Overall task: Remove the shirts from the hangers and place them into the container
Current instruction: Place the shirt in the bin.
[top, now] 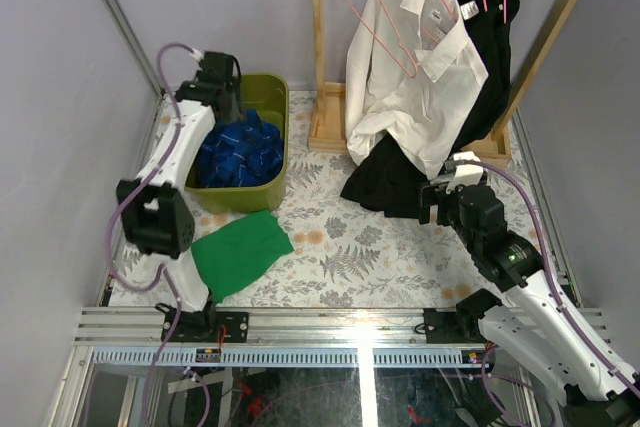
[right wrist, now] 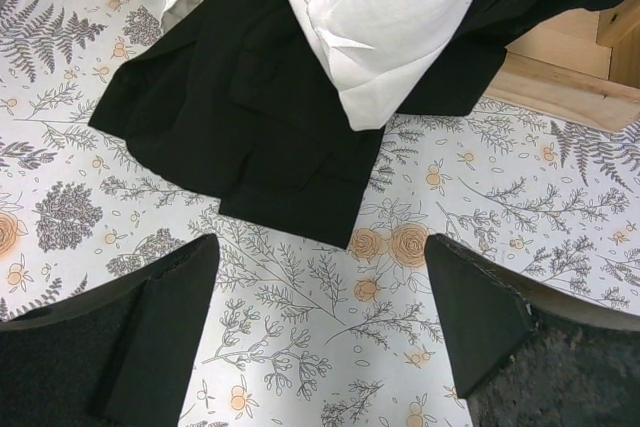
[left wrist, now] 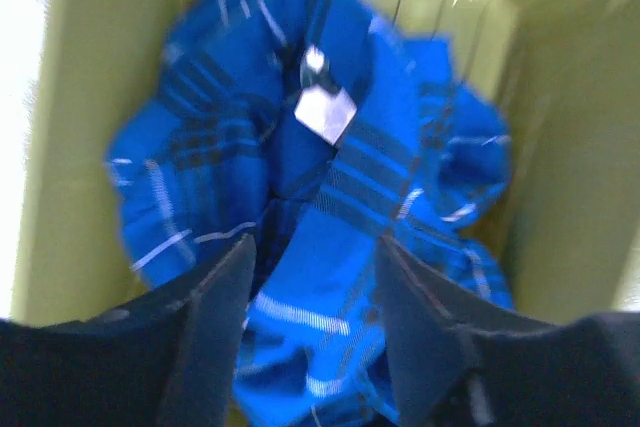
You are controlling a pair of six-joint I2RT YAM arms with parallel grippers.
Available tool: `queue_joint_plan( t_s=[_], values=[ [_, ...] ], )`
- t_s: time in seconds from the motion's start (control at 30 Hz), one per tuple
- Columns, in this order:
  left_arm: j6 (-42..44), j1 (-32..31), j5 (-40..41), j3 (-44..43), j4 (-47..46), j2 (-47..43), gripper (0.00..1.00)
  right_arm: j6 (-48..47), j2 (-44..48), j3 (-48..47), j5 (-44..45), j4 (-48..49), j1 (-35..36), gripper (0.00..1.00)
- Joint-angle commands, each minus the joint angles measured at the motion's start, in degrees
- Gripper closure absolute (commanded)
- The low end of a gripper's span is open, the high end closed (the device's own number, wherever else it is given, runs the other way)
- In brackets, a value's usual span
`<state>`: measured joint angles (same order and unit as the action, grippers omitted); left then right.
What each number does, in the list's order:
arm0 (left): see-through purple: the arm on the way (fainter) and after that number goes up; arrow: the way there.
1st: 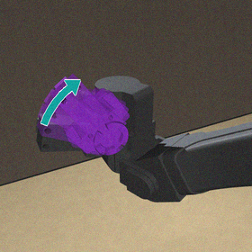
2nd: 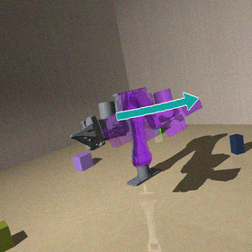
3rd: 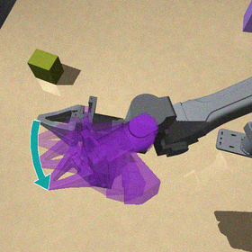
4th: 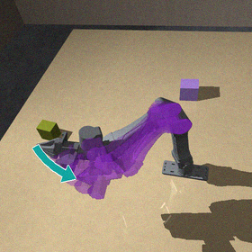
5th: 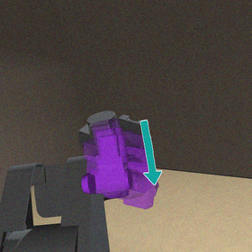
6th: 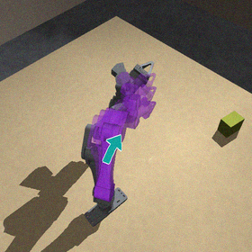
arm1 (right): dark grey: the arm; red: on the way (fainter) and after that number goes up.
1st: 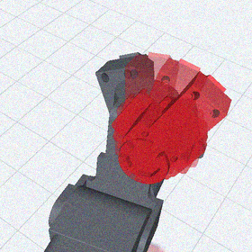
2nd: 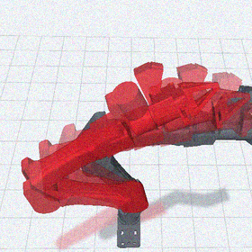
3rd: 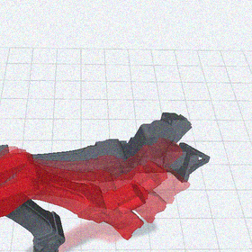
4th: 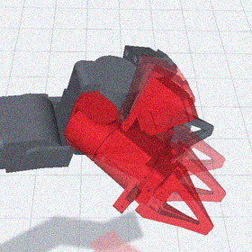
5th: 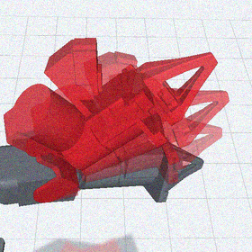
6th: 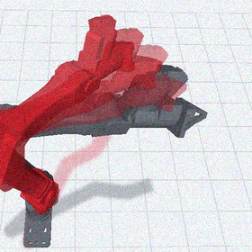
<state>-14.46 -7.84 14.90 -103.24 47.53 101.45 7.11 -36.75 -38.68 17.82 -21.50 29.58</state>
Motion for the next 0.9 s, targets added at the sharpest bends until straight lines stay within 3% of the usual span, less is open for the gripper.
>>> queue_joint_plan(
  t_s=[0.0,0.07,0.23,0.37,0.43,0.63,0.87],
  values=[
    [-3.7,0.6,-10.6,8.7,-1.3,10.6,0.59,0.4,0.4,-0.7,-0.6,2.3,0.2,0.09],
    [-4.5,0.5,-13.6,10.1,-1.2,15.8,0.74,1.1,0.6,-1.6,-0.6,1.6,0.3,0.09],
    [-4.7,0.3,-10.2,12.3,-2.1,17.0,0.76,1.9,3.9,-3.0,0.1,1.6,0.3,0.07],
    [-4.3,0.4,-4.4,11.1,-2.3,11.4,0.58,2.3,7.5,-3.2,0.6,3.2,0.2,0.07],
    [-3.9,0.4,-3.5,10.5,-2.7,8.0,0.43,2.5,9.0,-3.3,0.6,4.0,0.3,0.07],
    [-4.6,0.4,-3.6,11.0,-4.9,-1.9,0.18,5.9,12.7,-3.1,4.6,8.0,0.2,0.07],
    [-5.3,0.3,-12.8,23.1,-14.9,-15.3,0.02,8.5,14.9,-3.1,12.8,11.1,0.2,0.09]
  ],
)
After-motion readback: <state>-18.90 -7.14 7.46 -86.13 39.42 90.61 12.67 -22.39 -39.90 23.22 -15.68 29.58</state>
